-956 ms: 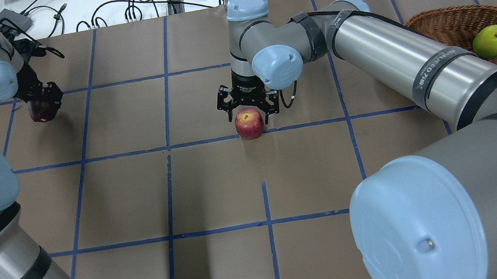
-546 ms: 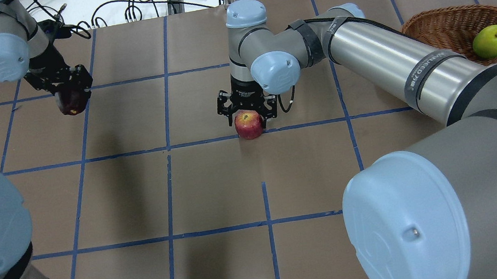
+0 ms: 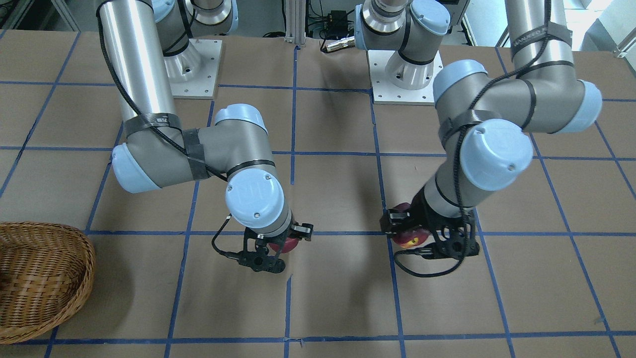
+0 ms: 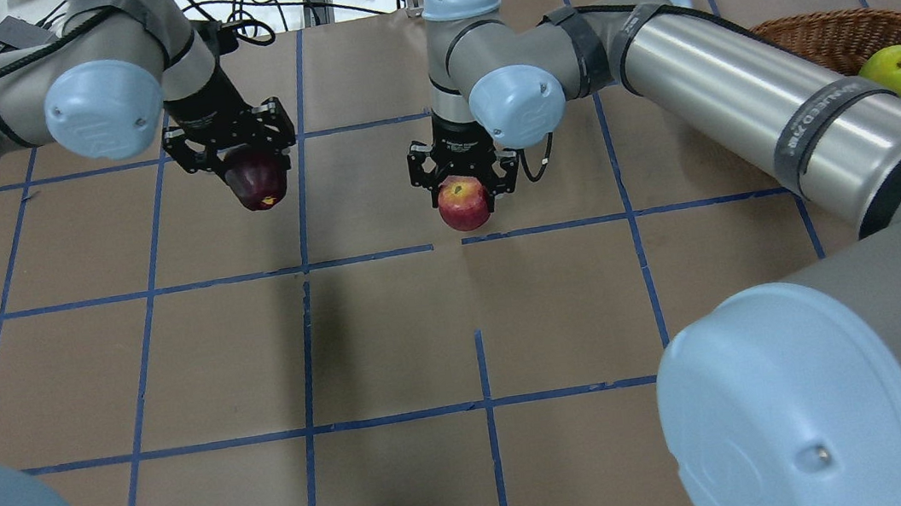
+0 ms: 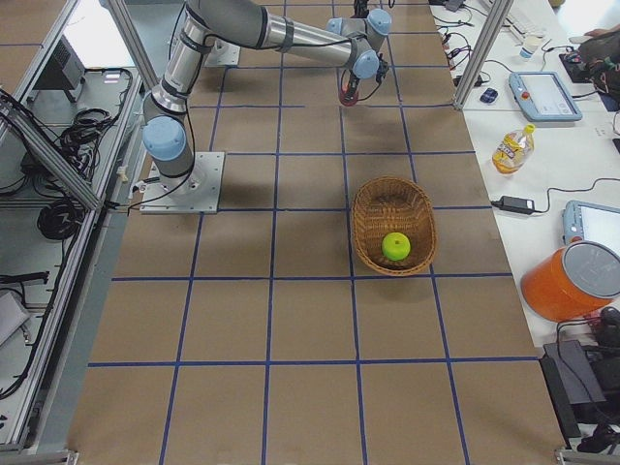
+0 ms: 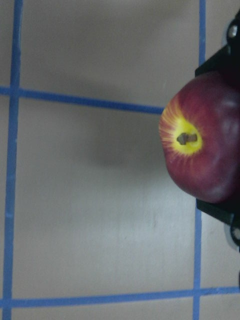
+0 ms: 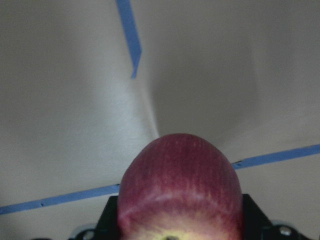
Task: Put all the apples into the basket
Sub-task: 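Carry the red apple to the basket while the left carries the dark apple centerward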
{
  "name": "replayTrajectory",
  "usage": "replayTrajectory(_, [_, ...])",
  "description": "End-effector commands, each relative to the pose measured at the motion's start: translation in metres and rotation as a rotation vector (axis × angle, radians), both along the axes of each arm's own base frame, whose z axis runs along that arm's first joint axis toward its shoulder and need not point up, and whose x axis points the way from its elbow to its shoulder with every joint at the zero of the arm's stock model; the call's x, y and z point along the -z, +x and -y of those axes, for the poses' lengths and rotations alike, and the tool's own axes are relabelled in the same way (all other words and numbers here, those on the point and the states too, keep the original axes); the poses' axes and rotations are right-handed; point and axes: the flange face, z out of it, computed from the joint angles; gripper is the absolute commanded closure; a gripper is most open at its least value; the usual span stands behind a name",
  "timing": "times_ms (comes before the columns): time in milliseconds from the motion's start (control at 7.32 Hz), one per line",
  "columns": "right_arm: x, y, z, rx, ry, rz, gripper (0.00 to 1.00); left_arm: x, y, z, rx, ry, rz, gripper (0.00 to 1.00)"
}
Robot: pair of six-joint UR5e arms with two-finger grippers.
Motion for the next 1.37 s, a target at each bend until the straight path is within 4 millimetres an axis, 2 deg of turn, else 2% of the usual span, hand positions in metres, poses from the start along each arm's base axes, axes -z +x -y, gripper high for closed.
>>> replayTrajectory(0, [-0.079,-0.128,0.016,0.063,0.008,-0.031,1.0,0.035,-0.103,-0.04,-0.093,0.022,0.011,0.54])
replayTrajectory(137, [-0.098,-0.205,0.022,0.029,0.001,-0.066,1.0,0.049,-0.14,-0.043,-0.121,-0.043,-0.016,0.53])
replayTrajectory(273, [-0.105,-0.275,0.028,-0.029,-0.009,-0.091,1.0,0.074,-0.165,-0.051,-0.128,-0.007,-0.047,0.53])
replayTrajectory(410, [-0.101,-0.342,0.032,-0.104,-0.009,-0.097,1.0,0.101,-0.184,-0.054,-0.127,0.006,-0.057,0.53])
replayTrajectory(546, [-0.093,-0.394,0.033,-0.178,-0.021,-0.084,1.0,0.118,-0.191,-0.052,-0.142,-0.001,-0.065,0.46])
replayTrajectory(683, [-0.077,-0.427,0.042,-0.215,-0.045,-0.096,1.0,0.129,-0.194,-0.054,-0.191,0.017,-0.054,0.0])
replayTrajectory(820, [-0.06,-0.449,0.047,-0.25,-0.046,-0.112,1.0,0.129,-0.196,-0.055,-0.193,0.015,-0.049,0.0])
replayTrajectory(956, [-0.039,-0.475,0.047,-0.224,-0.038,-0.104,1.0,0.119,-0.195,-0.056,-0.183,0.004,-0.05,0.0])
replayTrajectory(1093, [-0.02,-0.49,0.056,-0.217,-0.053,-0.115,1.0,0.105,-0.195,-0.055,-0.182,-0.003,-0.051,0.0])
replayTrajectory(1230, [-0.013,-0.493,0.06,-0.204,-0.063,-0.127,1.0,0.079,-0.194,-0.056,-0.181,-0.02,-0.059,0.0])
